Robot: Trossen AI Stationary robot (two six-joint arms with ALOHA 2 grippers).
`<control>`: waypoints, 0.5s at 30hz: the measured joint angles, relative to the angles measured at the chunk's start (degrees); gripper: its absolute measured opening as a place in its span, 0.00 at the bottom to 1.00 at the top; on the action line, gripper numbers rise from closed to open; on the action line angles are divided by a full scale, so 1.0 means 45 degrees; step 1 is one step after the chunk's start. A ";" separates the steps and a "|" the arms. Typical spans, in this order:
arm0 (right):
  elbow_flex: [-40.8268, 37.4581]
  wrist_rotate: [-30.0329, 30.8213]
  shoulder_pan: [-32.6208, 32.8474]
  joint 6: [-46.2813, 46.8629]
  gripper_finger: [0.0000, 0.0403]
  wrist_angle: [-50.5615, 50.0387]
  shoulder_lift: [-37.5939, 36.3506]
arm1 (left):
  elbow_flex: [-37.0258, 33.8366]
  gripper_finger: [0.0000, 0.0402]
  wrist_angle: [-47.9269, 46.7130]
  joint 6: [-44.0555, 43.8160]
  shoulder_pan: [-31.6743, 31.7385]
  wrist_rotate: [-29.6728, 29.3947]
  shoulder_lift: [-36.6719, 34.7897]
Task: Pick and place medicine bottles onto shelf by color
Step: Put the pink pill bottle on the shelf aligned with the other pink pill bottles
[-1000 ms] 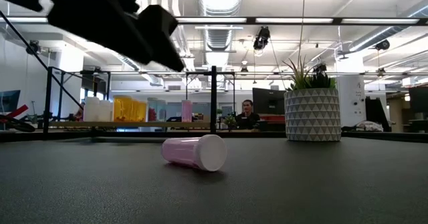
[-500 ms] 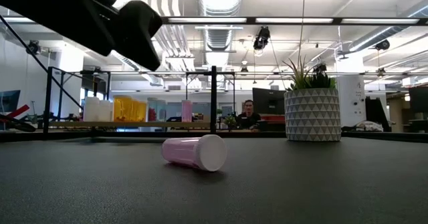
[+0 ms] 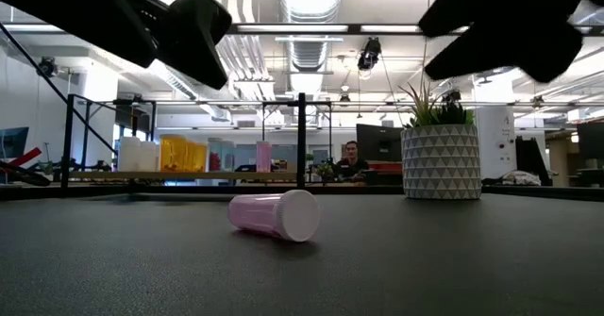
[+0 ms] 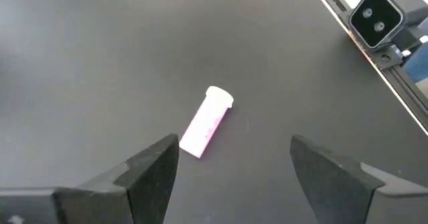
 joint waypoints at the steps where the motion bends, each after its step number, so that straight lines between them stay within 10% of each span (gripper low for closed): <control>1: -0.0362 0.0495 -0.0005 -0.0011 0.50 0.0615 0.0028 | 0.0002 0.67 0.0011 0.0021 0.0000 0.0002 0.0000; 15: -0.1755 0.1342 -0.0007 0.1256 0.50 0.1982 0.0068 | -0.0077 0.67 0.1106 0.1410 0.0461 -0.0414 0.1130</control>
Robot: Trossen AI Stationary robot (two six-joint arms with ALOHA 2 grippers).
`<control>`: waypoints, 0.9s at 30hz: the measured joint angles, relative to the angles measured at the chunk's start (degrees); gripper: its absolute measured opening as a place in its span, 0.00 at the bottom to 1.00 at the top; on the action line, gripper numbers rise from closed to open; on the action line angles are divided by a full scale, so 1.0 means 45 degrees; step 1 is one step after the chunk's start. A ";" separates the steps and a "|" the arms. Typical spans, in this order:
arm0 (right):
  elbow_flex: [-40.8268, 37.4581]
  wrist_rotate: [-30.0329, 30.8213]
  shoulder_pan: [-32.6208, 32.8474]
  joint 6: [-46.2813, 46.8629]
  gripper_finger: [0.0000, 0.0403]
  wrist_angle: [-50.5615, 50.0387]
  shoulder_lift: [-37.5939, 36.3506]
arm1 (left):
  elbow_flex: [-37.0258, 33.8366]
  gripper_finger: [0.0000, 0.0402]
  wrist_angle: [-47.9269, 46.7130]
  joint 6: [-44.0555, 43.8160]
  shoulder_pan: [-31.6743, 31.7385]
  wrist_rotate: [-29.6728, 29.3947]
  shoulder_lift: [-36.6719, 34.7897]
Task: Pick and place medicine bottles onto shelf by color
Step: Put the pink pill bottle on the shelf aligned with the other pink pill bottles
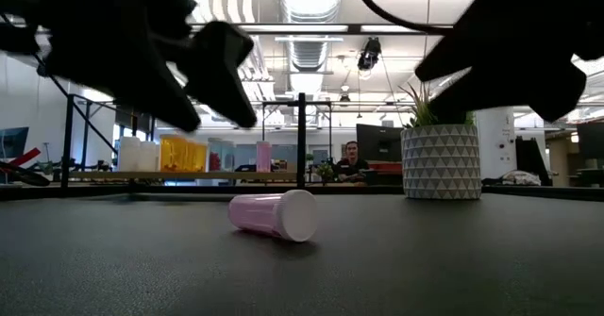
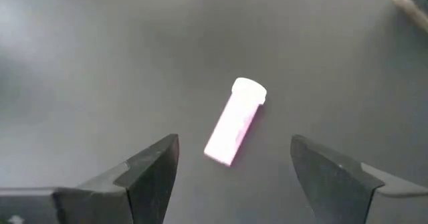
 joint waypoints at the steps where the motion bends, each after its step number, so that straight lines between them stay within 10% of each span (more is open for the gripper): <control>1: 0.0061 -0.0004 0.0000 -0.0106 0.50 0.0033 0.0000 | 0.0047 0.67 -0.0033 0.0003 0.0057 0.0010 0.0170; 27: 0.0161 0.0019 -0.0087 -0.0351 0.50 -0.0001 0.0000 | 0.0197 0.62 0.1640 0.0986 0.0569 -0.0009 0.2583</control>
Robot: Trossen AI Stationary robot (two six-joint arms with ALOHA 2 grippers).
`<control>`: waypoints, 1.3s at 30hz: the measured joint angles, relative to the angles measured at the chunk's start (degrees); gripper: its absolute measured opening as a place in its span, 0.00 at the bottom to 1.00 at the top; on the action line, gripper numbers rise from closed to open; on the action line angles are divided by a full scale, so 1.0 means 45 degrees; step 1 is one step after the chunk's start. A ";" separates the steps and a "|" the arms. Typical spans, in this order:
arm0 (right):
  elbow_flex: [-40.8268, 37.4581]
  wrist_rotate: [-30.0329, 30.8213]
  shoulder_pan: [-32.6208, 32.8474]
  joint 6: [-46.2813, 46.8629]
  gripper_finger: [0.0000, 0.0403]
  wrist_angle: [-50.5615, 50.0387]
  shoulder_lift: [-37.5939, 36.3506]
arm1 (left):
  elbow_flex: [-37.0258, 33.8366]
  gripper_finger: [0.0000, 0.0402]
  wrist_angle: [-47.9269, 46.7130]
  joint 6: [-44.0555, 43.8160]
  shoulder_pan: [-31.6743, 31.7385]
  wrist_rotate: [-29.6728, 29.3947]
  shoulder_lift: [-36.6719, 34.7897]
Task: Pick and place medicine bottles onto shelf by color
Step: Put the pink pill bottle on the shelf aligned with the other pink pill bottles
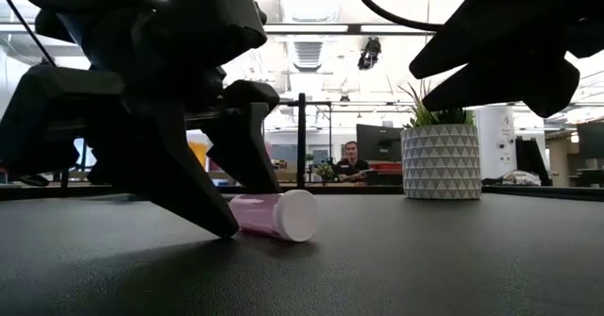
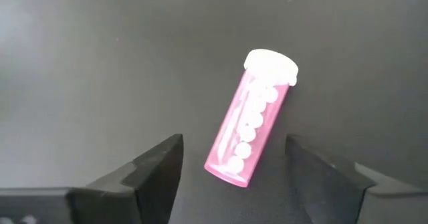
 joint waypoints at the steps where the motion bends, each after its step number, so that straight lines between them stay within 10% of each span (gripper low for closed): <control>1: 0.0000 0.0000 0.0000 -0.0003 0.50 0.0005 0.0000 | -0.0002 0.60 0.0000 -0.0005 0.0010 0.0026 0.0003; 21: 0.0000 -0.0419 0.0000 0.0408 0.50 0.0002 -0.0464 | -0.0026 0.23 0.0594 -0.1652 0.0175 0.0029 -0.0008; 39: 0.0000 -0.1667 0.0008 -0.4667 0.50 -0.0109 -0.6936 | -0.0011 0.21 0.3686 -0.2735 0.1246 -0.1916 -0.2857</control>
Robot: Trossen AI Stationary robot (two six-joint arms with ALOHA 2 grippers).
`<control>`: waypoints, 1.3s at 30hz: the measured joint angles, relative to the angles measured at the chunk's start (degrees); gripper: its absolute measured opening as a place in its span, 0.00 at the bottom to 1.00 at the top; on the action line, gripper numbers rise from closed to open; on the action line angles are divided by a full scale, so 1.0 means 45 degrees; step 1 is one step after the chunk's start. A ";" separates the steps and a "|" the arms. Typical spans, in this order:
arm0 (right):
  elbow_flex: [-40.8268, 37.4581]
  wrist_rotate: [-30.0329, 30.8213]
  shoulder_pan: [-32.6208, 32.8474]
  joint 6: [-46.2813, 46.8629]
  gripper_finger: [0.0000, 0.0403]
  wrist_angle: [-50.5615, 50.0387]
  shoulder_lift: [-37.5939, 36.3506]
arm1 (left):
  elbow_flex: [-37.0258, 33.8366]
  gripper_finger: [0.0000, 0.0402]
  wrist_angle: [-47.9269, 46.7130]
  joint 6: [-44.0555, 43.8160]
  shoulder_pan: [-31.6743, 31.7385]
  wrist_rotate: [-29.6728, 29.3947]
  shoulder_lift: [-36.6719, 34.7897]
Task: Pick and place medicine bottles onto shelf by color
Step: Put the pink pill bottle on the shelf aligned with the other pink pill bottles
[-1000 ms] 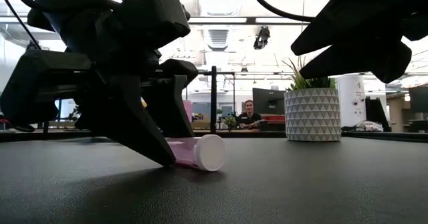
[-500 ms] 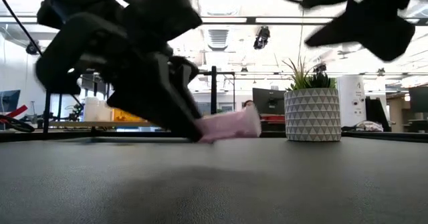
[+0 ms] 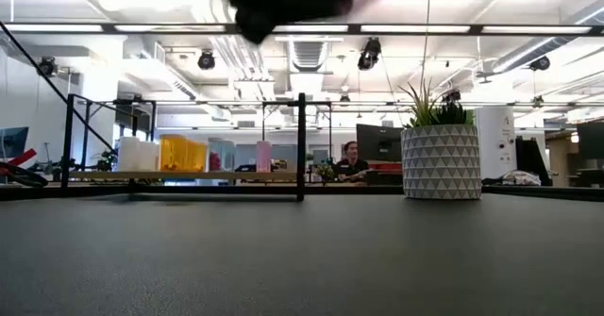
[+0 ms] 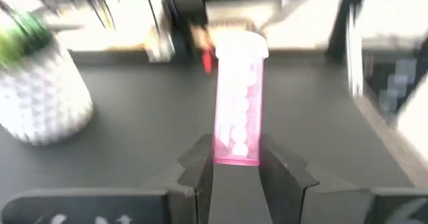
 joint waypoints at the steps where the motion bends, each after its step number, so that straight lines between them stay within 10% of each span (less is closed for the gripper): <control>1: 0.0000 0.0098 -0.0003 -0.0279 0.50 0.0038 -0.0310 | 0.0000 0.21 0.0536 -0.0010 0.0093 -0.0094 -0.0222; 18: 0.0000 0.2590 -0.0712 -0.6697 0.50 0.4836 -0.0144 | 0.0010 0.21 0.8273 0.1328 0.0285 -0.0954 -0.1318; 39: 0.0853 -0.2825 -0.4092 -0.5689 0.50 0.5908 0.0981 | 0.0000 0.21 0.8238 0.1321 0.0192 -0.0896 -0.1254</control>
